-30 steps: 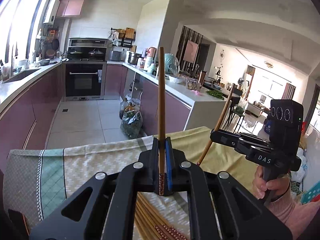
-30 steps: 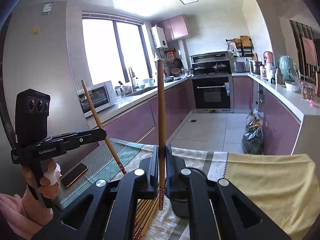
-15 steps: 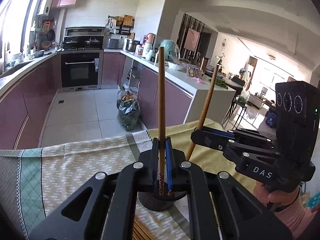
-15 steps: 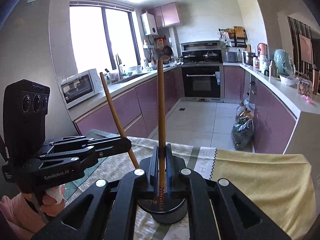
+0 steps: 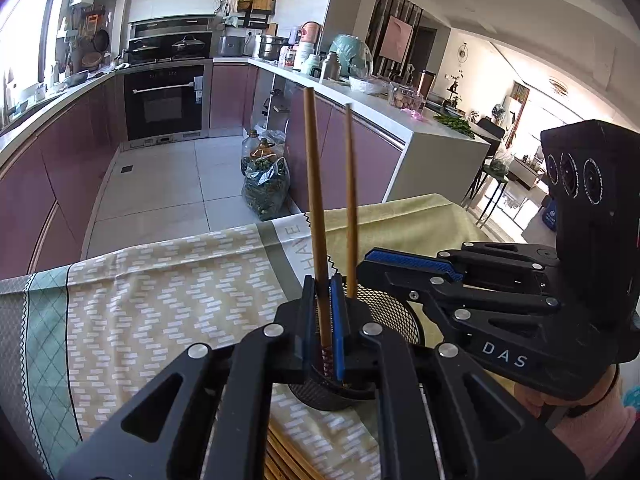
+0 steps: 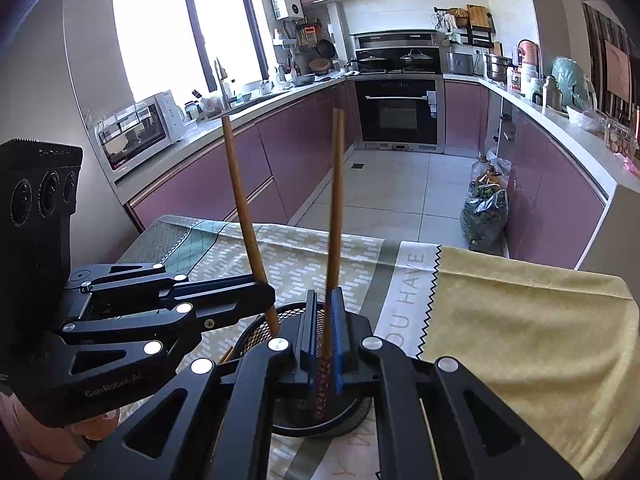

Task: Organize utensils
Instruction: 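Lower the left tool's chopstick into the mesh cup and open while the right tool does the same, then close the left tool on another chopstick while the right tool grasps one too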

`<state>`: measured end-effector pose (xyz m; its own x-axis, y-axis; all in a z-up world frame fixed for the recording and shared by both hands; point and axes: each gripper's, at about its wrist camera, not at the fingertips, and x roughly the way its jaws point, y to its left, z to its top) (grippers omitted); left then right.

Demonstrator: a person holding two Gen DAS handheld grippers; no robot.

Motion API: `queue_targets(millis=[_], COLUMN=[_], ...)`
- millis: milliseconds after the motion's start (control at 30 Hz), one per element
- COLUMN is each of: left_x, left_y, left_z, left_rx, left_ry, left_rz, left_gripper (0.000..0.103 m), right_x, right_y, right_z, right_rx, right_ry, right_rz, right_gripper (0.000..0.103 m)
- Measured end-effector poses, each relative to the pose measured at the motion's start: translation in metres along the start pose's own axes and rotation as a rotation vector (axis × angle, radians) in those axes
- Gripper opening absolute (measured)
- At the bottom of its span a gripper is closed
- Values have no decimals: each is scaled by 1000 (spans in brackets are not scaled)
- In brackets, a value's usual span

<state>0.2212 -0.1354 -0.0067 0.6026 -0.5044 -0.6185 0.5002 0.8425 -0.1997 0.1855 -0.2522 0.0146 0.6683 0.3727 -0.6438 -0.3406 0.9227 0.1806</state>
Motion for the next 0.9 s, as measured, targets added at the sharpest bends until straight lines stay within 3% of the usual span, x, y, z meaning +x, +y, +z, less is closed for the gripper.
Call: queue_targets(millis=[67,133,200,433,567,733,900], left_x=[2,0,-5,-52,-79,-87,-72], left_y=[3,6,6,17,32,53,64], left_z=[1,1,-2,-17,-36,-75,-113], left_rx=[-1,-5,-2,-8,-19,-20,-27], left_ry=[-5,-17,-33,-140,-166,-104,12], left_rz=[6,15,31,98,135,179,175], left_gripper=[11,22,24,44,51,54,56], right_x=[1,-1,-5,-35,-53,-49,-13], right_y=[1,0,0,13,29,49,63], right_z=[0,0,-1,-11,-27,-54,-85], right_rx=[8,17,23,4,-33,-67,-57], right_ry=[-3,-10,-28,-107,-127,-66,63], right_rz=[-1,3,8,30,84,142,139], right_gripper=[8,8,8,31,34,35,35])
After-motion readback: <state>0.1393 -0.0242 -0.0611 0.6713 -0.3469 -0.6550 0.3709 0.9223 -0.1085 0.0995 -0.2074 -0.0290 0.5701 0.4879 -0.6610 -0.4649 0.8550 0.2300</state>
